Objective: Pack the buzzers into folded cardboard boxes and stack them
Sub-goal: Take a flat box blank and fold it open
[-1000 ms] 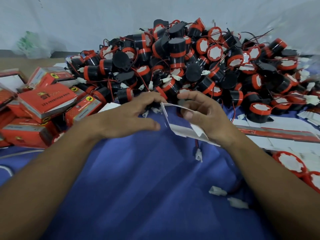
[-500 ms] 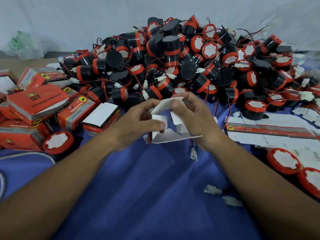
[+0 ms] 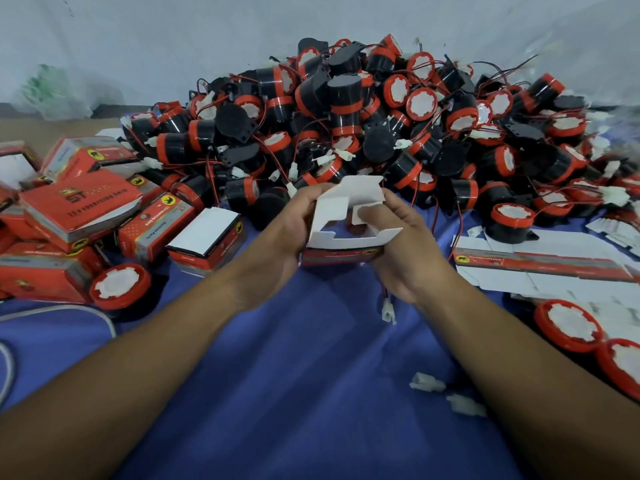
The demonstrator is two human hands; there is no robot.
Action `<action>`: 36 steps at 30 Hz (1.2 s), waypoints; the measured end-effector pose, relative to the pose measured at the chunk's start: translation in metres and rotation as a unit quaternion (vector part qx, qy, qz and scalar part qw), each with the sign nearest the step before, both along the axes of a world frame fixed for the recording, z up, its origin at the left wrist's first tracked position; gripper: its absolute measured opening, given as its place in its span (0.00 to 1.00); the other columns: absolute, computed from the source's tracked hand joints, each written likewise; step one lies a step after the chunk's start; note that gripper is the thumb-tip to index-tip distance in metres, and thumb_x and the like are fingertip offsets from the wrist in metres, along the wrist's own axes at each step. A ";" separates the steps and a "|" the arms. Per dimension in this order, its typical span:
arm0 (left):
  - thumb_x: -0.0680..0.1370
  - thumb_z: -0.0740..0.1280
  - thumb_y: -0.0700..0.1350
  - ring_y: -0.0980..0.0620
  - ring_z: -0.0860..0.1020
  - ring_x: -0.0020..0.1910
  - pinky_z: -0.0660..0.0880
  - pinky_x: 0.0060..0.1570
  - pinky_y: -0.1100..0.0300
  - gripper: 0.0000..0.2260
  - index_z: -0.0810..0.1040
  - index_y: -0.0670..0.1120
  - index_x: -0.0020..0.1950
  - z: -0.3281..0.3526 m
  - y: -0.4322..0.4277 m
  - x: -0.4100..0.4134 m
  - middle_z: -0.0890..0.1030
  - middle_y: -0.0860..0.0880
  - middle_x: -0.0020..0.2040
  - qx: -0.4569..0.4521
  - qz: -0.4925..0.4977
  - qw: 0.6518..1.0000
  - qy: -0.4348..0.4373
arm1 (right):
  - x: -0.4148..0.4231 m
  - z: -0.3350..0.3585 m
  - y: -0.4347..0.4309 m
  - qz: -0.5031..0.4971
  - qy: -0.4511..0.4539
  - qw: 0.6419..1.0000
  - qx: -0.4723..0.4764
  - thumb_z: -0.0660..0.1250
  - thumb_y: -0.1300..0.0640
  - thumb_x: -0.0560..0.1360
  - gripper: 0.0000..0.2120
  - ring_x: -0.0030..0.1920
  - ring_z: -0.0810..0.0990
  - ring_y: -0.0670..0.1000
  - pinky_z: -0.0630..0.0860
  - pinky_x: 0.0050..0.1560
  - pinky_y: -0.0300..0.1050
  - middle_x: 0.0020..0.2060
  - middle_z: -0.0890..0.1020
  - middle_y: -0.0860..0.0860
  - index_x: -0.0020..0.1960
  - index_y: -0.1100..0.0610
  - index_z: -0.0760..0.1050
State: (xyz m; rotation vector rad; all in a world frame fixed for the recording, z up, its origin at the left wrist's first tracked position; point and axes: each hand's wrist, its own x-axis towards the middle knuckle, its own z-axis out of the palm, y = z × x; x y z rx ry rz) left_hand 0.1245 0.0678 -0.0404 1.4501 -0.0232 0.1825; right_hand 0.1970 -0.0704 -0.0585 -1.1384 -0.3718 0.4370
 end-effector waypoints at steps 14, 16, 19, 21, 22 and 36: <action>0.80 0.64 0.41 0.50 0.81 0.50 0.77 0.49 0.53 0.09 0.82 0.52 0.53 -0.018 0.021 0.001 0.84 0.49 0.51 0.001 0.104 0.994 -0.035 | -0.015 -0.011 0.009 0.030 -0.196 0.976 -0.095 0.62 0.48 0.81 0.13 0.55 0.82 0.45 0.79 0.54 0.41 0.54 0.84 0.46 0.63 0.48 0.77; 0.83 0.59 0.44 0.56 0.79 0.46 0.76 0.46 0.61 0.09 0.79 0.51 0.55 -0.018 0.016 -0.002 0.82 0.55 0.47 0.054 0.106 0.991 -0.067 | -0.013 -0.012 0.008 0.007 -0.213 0.972 -0.095 0.62 0.51 0.80 0.11 0.52 0.82 0.44 0.80 0.52 0.41 0.51 0.84 0.44 0.61 0.46 0.77; 0.85 0.54 0.49 0.65 0.76 0.45 0.72 0.44 0.71 0.09 0.72 0.53 0.60 -0.022 0.009 -0.008 0.79 0.62 0.48 0.177 0.121 0.971 -0.105 | -0.007 -0.011 0.003 -0.012 -0.241 0.965 -0.106 0.61 0.52 0.82 0.11 0.53 0.82 0.46 0.80 0.54 0.46 0.53 0.85 0.45 0.61 0.45 0.77; 0.84 0.54 0.51 0.67 0.75 0.50 0.72 0.48 0.72 0.11 0.66 0.50 0.64 -0.024 0.007 -0.010 0.76 0.62 0.54 0.220 0.152 0.955 -0.128 | -0.007 -0.012 0.003 -0.015 -0.228 0.969 -0.097 0.62 0.52 0.82 0.10 0.50 0.82 0.51 0.79 0.52 0.55 0.52 0.85 0.49 0.61 0.45 0.78; 0.83 0.57 0.52 0.67 0.74 0.55 0.71 0.53 0.71 0.15 0.63 0.47 0.66 -0.024 0.007 -0.010 0.73 0.60 0.58 0.234 0.175 0.945 -0.145 | -0.007 -0.012 0.004 -0.019 -0.215 0.972 -0.088 0.63 0.51 0.81 0.10 0.47 0.81 0.54 0.78 0.49 0.60 0.49 0.85 0.51 0.60 0.46 0.78; 0.74 0.75 0.39 0.51 0.67 0.70 0.66 0.66 0.69 0.24 0.75 0.39 0.69 -0.021 0.027 -0.008 0.68 0.40 0.71 0.488 0.175 0.830 -0.205 | -0.016 0.001 0.003 0.094 -0.117 0.985 -0.088 0.61 0.25 0.69 0.27 0.50 0.82 0.52 0.77 0.55 0.53 0.46 0.82 0.51 0.47 0.47 0.79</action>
